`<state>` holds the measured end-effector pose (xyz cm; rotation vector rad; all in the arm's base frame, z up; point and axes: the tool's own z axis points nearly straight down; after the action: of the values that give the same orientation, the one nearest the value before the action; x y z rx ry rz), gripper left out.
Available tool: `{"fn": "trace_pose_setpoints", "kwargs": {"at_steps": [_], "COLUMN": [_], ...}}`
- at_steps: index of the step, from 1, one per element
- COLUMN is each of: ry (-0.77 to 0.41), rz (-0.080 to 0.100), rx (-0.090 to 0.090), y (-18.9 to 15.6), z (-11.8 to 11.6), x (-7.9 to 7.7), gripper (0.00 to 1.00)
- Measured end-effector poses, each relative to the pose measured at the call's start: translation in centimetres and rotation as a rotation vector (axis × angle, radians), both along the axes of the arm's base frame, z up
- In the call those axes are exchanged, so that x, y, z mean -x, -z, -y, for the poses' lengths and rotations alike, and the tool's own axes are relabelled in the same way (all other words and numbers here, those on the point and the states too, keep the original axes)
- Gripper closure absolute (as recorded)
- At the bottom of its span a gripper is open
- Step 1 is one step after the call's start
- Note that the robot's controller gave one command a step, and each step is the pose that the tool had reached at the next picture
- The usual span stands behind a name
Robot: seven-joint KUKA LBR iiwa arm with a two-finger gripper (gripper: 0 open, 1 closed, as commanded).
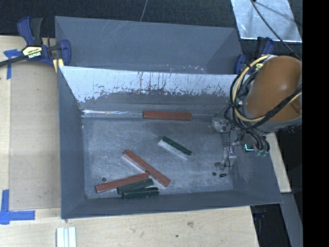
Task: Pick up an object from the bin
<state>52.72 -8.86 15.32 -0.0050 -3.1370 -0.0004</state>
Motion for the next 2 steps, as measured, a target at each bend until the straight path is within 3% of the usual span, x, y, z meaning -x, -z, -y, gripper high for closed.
{"fn": "trace_pose_setpoints", "kwargs": {"at_steps": [2], "ry": [-0.051], "rz": [0.007], "rx": [0.001], "y": [-0.34], "z": [0.08], "x": [-1.01], "gripper": [0.0]}}
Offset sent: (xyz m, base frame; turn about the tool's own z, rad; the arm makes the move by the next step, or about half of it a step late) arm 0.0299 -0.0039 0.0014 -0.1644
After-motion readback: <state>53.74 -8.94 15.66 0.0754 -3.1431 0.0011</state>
